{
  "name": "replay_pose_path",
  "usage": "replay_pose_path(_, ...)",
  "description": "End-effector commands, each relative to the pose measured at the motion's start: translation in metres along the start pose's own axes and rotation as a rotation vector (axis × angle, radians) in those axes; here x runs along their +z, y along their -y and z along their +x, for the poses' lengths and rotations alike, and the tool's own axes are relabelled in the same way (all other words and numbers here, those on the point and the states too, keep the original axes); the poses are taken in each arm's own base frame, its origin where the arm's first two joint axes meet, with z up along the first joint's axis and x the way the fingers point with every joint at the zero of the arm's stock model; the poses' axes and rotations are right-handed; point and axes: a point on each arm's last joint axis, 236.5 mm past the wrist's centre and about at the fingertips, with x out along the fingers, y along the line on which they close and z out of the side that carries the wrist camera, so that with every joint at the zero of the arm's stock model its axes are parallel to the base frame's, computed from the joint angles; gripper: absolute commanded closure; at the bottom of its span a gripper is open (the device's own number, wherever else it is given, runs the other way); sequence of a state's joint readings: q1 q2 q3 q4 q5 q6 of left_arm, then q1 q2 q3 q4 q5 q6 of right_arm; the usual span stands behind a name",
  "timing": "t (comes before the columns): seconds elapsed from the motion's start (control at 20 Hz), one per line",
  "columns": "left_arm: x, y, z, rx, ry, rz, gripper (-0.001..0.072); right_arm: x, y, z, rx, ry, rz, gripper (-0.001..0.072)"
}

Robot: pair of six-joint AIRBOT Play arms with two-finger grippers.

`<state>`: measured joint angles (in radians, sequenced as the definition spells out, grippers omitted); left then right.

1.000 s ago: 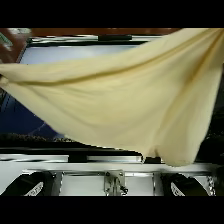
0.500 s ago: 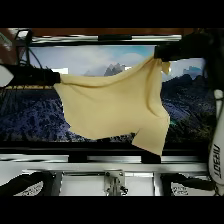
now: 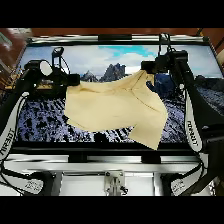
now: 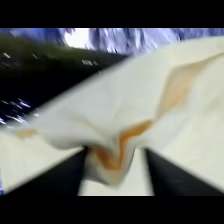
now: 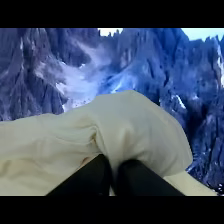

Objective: Fold the shirts.

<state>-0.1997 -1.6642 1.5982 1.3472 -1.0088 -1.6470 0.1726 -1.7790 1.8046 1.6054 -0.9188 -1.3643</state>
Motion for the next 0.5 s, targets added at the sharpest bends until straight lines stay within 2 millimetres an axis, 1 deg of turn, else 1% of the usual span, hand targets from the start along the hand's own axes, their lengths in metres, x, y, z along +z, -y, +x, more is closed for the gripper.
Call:
replay_pose_path(0.0,-0.041,-0.003,0.015,-0.048,-0.203,-0.066,0.0033,-0.011,0.008,-0.006,-0.014,-0.058,0.002,0.0088)
replay_pose_path(0.05,-0.048,-0.017,0.001,-0.036,-0.263,-0.053,0.0041,-0.009,0.017,-0.022,-0.029,-0.066,-0.044,0.0071)
replay_pose_path(0.1,-0.055,-0.036,-0.015,-0.013,-0.322,-0.059,0.0050,-0.011,0.037,-0.043,-0.083,-0.094,-0.094,0.0072)
replay_pose_path(0.15,-0.063,-0.057,-0.034,0.005,-0.381,-0.068,0.0089,-0.018,0.064,-0.062,-0.159,-0.144,-0.120,0.0073)
replay_pose_path(0.2,-0.073,-0.075,-0.050,0.013,-0.427,-0.091,0.0248,-0.032,0.098,-0.082,-0.242,-0.225,-0.120,0.0131)
replay_pose_path(0.25,-0.086,-0.090,-0.065,0.015,-0.471,-0.138,0.0331,-0.050,0.124,-0.099,-0.281,-0.312,-0.074,0.0261)
replay_pose_path(0.3,-0.101,-0.098,-0.076,0.009,-0.509,-0.157,0.0321,-0.068,0.142,-0.111,-0.281,-0.389,-0.013,0.0285)
replay_pose_path(0.35,-0.123,-0.104,-0.081,-0.004,-0.547,-0.171,0.0311,-0.085,0.155,-0.119,-0.261,-0.453,0.041,0.0285)
replay_pose_path(0.4,-0.148,-0.107,-0.082,-0.011,-0.584,-0.203,0.0283,-0.102,0.166,-0.126,-0.232,-0.500,0.106,0.0284)
replay_pose_path(0.45,-0.171,-0.107,-0.077,-0.021,-0.598,-0.237,0.0201,-0.117,0.174,-0.130,-0.200,-0.528,0.170,0.0284)
